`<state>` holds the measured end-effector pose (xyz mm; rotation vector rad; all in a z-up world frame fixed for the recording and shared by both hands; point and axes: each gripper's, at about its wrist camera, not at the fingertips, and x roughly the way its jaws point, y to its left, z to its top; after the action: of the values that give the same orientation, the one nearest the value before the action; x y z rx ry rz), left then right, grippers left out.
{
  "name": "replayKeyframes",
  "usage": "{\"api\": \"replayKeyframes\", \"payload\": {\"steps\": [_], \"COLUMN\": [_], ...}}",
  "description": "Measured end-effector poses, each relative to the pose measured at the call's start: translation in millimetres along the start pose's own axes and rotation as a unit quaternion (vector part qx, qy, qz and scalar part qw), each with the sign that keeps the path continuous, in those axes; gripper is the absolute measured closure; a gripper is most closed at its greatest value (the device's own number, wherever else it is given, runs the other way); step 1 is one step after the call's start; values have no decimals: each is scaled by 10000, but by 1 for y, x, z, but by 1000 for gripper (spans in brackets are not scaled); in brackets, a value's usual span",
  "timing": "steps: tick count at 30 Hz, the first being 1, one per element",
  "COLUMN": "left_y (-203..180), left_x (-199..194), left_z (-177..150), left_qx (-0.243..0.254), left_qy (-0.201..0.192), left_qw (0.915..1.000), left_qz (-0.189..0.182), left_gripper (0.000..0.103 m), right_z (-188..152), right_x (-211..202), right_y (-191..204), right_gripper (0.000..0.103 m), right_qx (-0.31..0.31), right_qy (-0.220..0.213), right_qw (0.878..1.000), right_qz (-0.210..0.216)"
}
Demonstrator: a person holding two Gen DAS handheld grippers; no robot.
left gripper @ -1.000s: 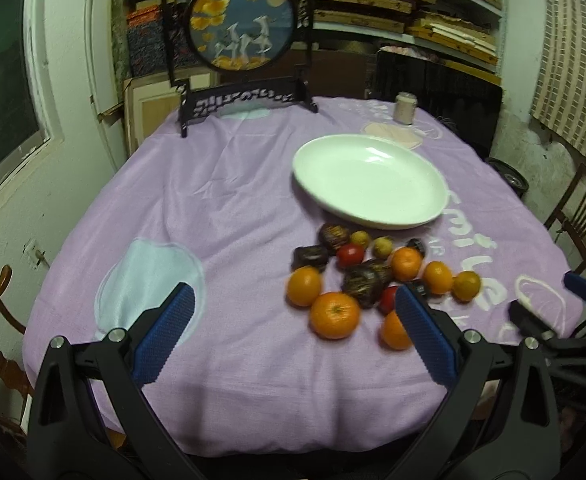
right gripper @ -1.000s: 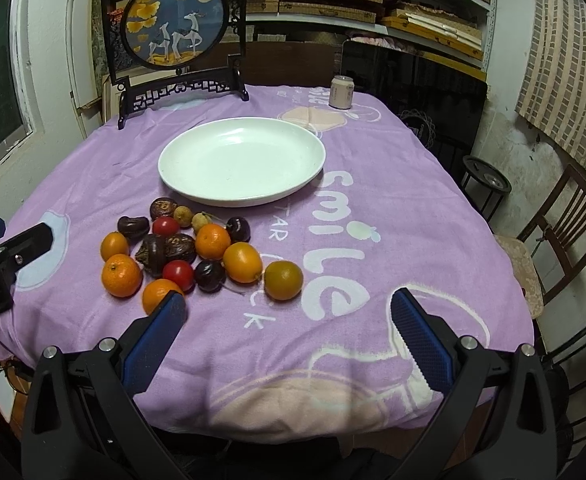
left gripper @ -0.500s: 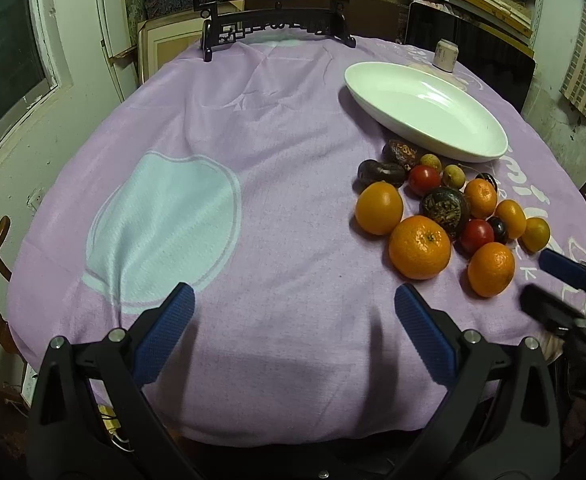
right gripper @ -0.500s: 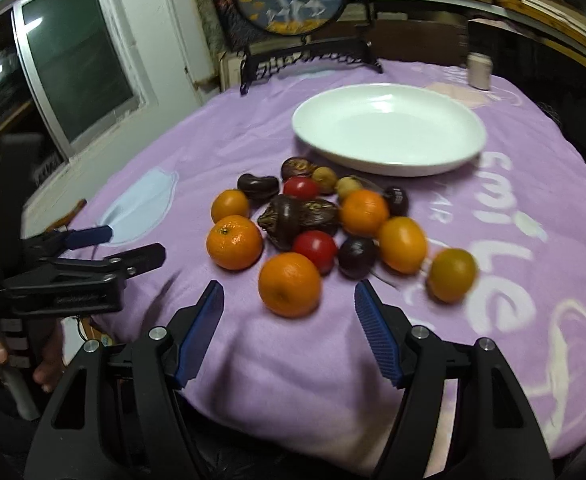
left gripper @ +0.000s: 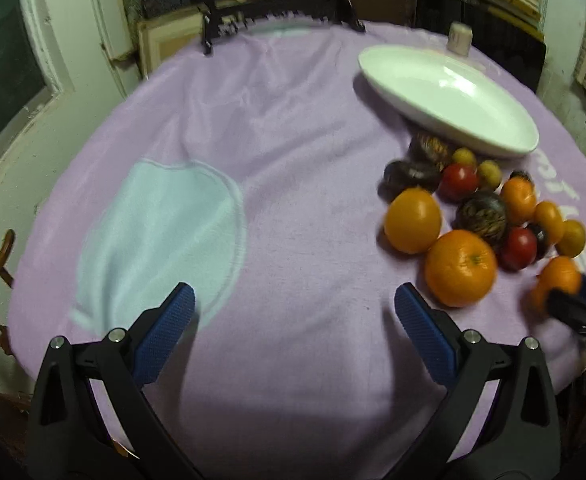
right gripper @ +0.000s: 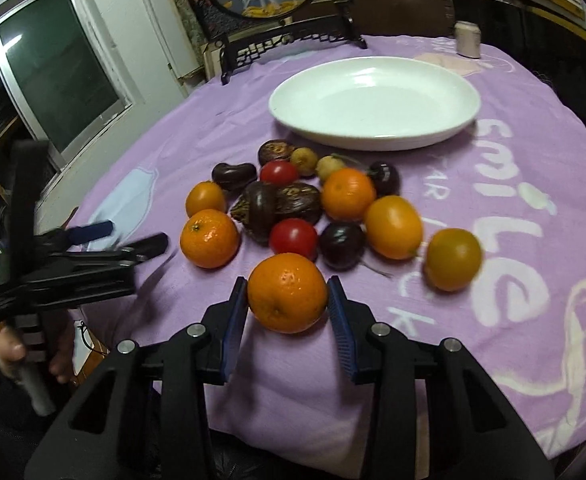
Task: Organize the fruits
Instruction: 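Reach the right tool to a tangerine and close its fingers on it, then grasp a large tangerine with the left tool while the right tool holds its tangerine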
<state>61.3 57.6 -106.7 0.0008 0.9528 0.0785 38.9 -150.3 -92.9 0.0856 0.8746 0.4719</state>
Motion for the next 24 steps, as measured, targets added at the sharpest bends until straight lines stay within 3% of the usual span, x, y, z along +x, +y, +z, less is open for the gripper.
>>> {"api": "replayKeyframes", "payload": {"steps": [2, 6, 16, 20, 23, 24], "left_y": [-6, -19, -29, -33, -37, -38], "left_x": [8, 13, 21, 17, 13, 11], "left_z": [1, 9, 31, 28, 22, 21], "left_qx": [93, 200, -139, -53, 20, 31], "left_qy": [116, 24, -122, -147, -178, -186], "left_qw": [9997, 9996, 9952, 9948, 9957, 9954], "left_qz": [-197, -174, -964, -1009, -913, -940], "left_gripper": [2, 2, 8, 37, 46, 59], "right_z": [-1, -2, -4, -4, -4, -4], "right_x": [-5, -8, -12, -15, -17, -18], "right_y": [-5, -8, -14, -16, -16, -16], "right_gripper": [62, 62, 62, 62, 62, 62], "right_qx": [87, 161, 305, 334, 325, 313], "right_qy": [5, 1, -7, -36, -61, -65], "right_qw": [10000, 9999, 9995, 9994, 9994, 9995], "right_qz": [27, 30, 30, 39, 58, 54]}}
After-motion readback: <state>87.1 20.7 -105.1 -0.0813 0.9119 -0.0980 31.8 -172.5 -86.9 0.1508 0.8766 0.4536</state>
